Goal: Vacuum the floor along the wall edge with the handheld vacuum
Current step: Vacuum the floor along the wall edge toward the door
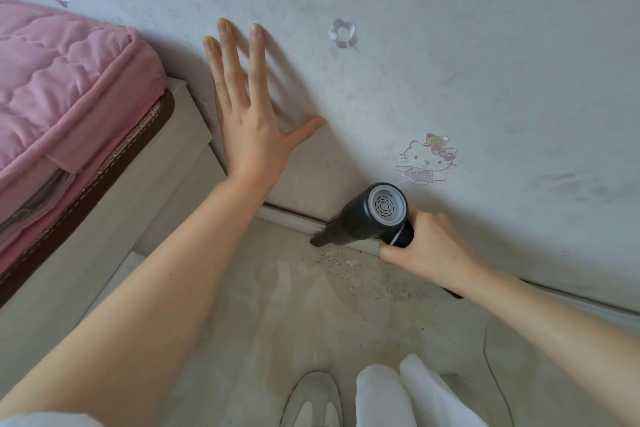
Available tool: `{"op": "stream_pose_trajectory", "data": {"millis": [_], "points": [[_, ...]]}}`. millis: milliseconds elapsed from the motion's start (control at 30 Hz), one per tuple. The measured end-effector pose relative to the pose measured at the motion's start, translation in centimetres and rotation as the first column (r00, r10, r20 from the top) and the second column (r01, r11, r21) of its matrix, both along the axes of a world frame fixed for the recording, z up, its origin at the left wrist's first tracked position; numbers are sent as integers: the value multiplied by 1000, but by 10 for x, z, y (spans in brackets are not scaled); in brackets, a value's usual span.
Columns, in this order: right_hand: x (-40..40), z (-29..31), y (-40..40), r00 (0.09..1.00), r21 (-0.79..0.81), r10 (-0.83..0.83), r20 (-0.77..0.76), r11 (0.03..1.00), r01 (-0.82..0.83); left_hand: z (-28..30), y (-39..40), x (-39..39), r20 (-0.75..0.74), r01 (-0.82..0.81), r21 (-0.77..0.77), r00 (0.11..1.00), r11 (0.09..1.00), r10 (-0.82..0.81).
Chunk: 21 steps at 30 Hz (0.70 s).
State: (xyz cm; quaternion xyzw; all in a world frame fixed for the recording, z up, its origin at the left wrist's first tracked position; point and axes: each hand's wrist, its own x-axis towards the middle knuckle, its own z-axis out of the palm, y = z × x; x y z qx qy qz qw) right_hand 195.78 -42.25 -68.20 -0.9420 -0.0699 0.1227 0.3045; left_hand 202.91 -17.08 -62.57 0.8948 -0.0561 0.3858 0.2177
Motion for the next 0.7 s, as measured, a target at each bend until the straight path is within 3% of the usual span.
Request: {"op": "stream_pose_trajectory", "data": {"millis": [300,700], "points": [[-9,9,-6,999,15,36,-20,999,-35,5,-21,-4,-54,-5,-127,999,992,-2],[-6,-1,0,999,53,35,-22,998,-34,3,-22,-2,-39,3,-164,999,987,-10]]}}
